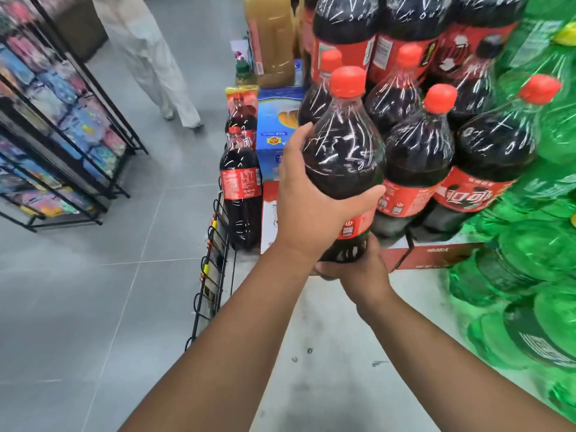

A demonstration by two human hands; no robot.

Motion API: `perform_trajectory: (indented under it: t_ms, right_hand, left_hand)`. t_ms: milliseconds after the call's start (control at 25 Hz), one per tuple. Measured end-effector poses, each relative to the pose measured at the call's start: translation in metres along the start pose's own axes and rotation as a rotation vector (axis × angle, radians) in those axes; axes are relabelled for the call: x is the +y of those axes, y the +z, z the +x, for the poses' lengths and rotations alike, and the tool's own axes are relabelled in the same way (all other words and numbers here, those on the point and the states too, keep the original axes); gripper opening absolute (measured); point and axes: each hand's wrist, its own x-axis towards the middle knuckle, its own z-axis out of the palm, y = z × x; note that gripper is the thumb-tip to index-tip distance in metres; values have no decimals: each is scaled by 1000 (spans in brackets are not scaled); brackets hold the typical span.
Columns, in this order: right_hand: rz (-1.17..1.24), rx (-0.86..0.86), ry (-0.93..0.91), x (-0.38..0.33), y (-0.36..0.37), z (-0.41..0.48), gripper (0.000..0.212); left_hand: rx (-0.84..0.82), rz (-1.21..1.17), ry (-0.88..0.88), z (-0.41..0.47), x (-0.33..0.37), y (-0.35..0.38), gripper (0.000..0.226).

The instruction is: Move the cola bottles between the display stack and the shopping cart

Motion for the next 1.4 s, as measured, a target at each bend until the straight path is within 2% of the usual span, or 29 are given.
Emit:
perform_trajectory:
  t_ms: [120, 240, 400, 640, 880, 1120, 1320, 1400]
  right_hand:
    - [142, 64, 57, -3, 6, 11, 85]
    - [208, 136, 145, 2, 15, 24, 89]
    - [146, 199, 152, 6, 21, 32, 83]
    - [74, 235, 129, 12, 24, 43, 73]
    - [119, 282, 86, 18, 28, 51, 68]
    - [-53, 285, -36, 29, 26, 58, 59]
    - [-164, 382, 19, 31, 36, 68, 67]
    - [-180, 411, 52, 31, 37, 69, 60]
  left_hand:
    - [-38, 30, 29, 8, -11, 6, 106]
    - [-114, 88, 62, 10, -20, 8, 110]
    - [-147, 121, 65, 14, -29, 10, 111]
    - [-96, 125, 11, 17, -46, 12, 111]
    - [-83, 121, 33, 26, -56, 18, 115]
    - [-61, 125, 86, 28, -68, 25, 114]
    - [-79, 147, 133, 35, -73, 24, 113]
    - [-72, 142, 130, 36, -74, 23, 113]
